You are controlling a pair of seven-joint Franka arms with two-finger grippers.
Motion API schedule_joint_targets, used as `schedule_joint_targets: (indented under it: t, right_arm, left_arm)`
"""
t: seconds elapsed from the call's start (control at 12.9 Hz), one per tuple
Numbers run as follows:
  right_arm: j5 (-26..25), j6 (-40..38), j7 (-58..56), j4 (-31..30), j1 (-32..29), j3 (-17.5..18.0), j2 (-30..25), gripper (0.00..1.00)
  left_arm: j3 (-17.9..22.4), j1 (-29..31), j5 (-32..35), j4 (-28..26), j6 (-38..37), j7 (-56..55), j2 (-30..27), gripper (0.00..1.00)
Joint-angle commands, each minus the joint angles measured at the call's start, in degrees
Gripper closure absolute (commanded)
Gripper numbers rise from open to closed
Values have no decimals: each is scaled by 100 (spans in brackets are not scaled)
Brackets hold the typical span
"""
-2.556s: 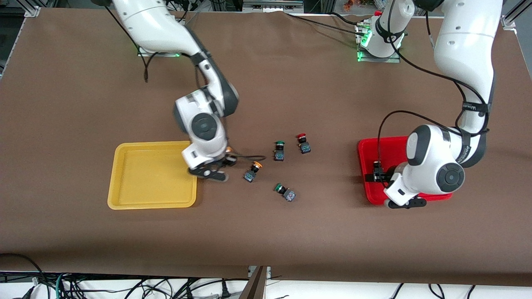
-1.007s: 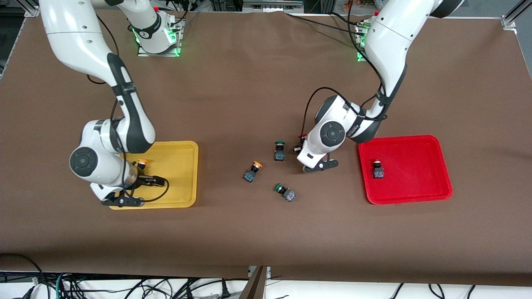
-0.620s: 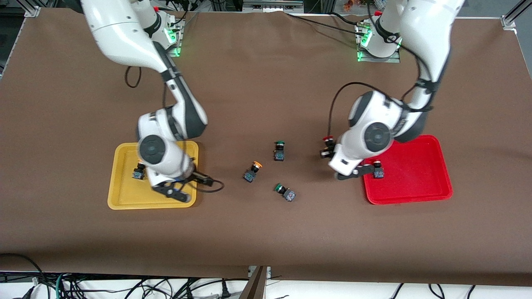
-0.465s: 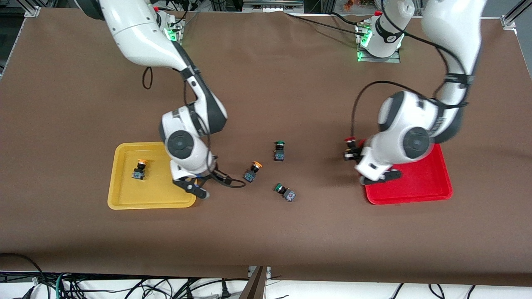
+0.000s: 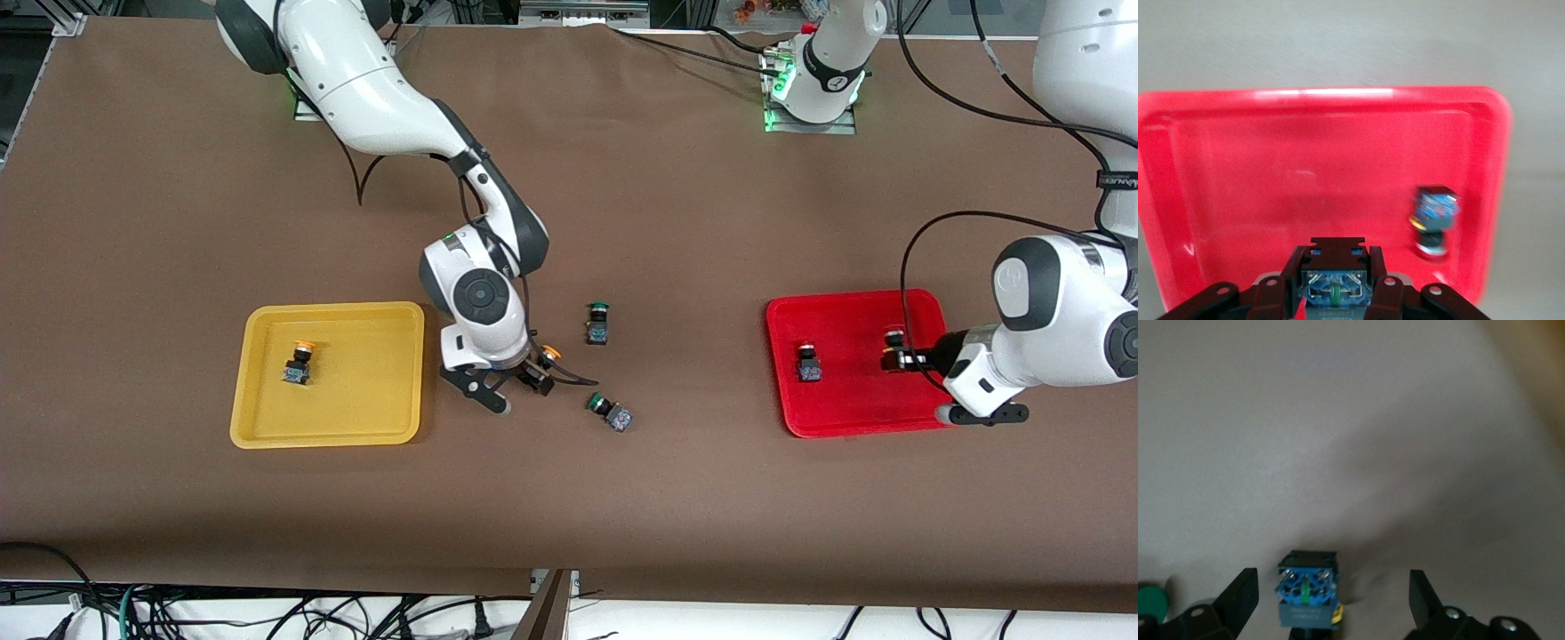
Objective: Place red and yellow buttons in trays
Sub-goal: 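Lower the red button into the red tray while the right gripper grasps a yellow button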
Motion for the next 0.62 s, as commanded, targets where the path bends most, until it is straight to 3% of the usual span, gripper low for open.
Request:
schedule_joint_targets:
  t: [0.0,0.08,0.15,0.23,0.31,0.39,0.54]
  right_arm:
    - [-93,42,270,276,175,-76,229,0]
    - [-128,121,332,276,228,-76,282,2]
    - [-276,131,350,276,272,-76,308,25]
    - [-382,131,333,276,282,-67,309,68]
    - [-435,131,263,276,282,-76,309,94]
    - [-462,122,202,276,273,-76,291,100]
    - [-453,-53,-26,276,203,-85,151,100]
  left_arm:
    - [-86,-80,154,4,637,15,446,87]
    - [-86,-80,154,-5,814,15,570,87]
    - [-86,-97,163,-5,842,15,597,87]
    - [-86,-89,155,-14,842,15,650,77]
    - [-86,-71,154,-75,834,-3,668,31]
    - [-86,-62,154,-110,825,32,642,0]
    - [-86,-62,163,-75,467,6,213,0]
